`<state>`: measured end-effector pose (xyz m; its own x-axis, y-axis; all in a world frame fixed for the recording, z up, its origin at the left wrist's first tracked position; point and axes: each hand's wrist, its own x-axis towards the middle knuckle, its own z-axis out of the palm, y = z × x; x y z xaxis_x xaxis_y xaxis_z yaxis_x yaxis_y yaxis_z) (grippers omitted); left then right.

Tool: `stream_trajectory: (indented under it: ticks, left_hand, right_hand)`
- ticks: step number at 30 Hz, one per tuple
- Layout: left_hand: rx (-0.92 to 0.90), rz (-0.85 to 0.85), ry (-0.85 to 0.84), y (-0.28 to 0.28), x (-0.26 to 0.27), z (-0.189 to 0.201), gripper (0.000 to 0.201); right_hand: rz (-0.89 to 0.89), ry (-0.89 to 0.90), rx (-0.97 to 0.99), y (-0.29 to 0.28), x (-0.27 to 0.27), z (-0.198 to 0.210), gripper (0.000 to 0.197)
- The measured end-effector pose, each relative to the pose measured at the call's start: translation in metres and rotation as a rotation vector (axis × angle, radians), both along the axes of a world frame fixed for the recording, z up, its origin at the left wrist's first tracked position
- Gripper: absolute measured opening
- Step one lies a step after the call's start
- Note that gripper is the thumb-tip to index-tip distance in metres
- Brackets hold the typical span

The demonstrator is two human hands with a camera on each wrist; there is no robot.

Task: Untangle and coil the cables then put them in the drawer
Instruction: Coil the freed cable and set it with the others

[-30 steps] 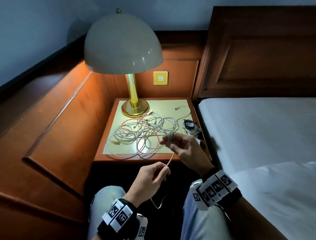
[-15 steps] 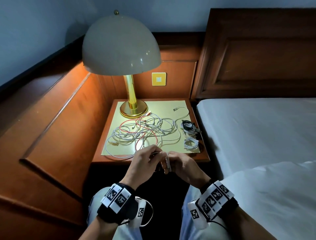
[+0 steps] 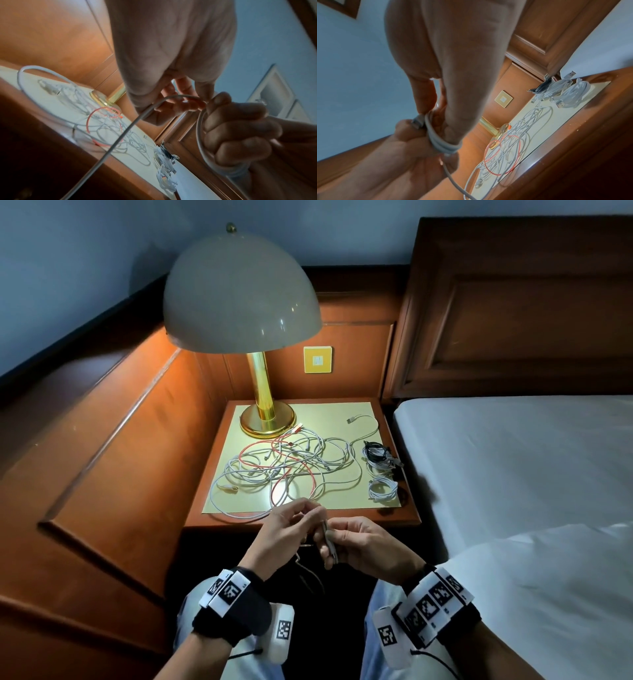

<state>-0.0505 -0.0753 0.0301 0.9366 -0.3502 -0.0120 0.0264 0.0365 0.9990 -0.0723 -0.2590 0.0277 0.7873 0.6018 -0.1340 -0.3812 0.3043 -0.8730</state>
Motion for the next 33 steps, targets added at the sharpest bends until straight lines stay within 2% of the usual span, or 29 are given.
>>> stream_trajectory:
  ticks: [4,9,11,14,17,22,25,27,29,31,33]
  left_hand:
    - [-0.237,0.013,0.195,-0.009,-0.009,-0.003,0.028]
    - [-0.342,-0.017,0.334,-0.013,-0.013,-0.004,0.031]
    - [-0.344,-0.020,0.327,-0.012,-0.013,-0.015,0.047]
    - [-0.226,0.001,0.269,-0.009,-0.017,-0.029,0.058]
    - [-0.095,-0.002,0.215,-0.013,-0.025,-0.029,0.039]
    - [0.207,0.000,-0.011,-0.007,-0.034,-0.021,0.026]
    - [0.362,0.098,-0.182,0.000,-0.031,-0.011,0.019]
    - [0.407,0.162,-0.281,0.002,-0.029,-0.001,0.015]
    - [0.430,0.192,-0.370,0.002,-0.025,0.007,0.011]
    - [0.447,0.211,-0.453,0.003,-0.020,0.009,0.011]
    - [0.444,0.211,-0.489,0.004,-0.014,0.010,0.014]
  right_hand:
    - [0.035,-0.010,0.080,0.002,-0.003,0.001,0.021]
    - [0.059,0.002,0.183,0.006,-0.004,0.008,0.020]
    - [0.026,0.001,0.219,0.007,-0.003,0.008,0.023]
    - [-0.062,-0.045,0.249,0.007,0.002,0.015,0.021]
    - [-0.210,-0.163,0.168,0.003,0.009,0.024,0.018]
    - [-0.504,-0.611,-0.414,-0.003,0.026,0.023,0.012]
    - [-0.490,-0.782,-0.708,-0.010,0.031,0.017,0.010]
    - [-0.407,-0.763,-0.781,-0.012,0.030,0.010,0.005]
    - [-0.322,-0.676,-0.777,-0.012,0.028,0.003,0.010]
    - [-0.231,-0.540,-0.675,-0.009,0.023,-0.003,0.015]
    - [-0.184,-0.376,-0.489,-0.004,0.018,-0.007,0.018]
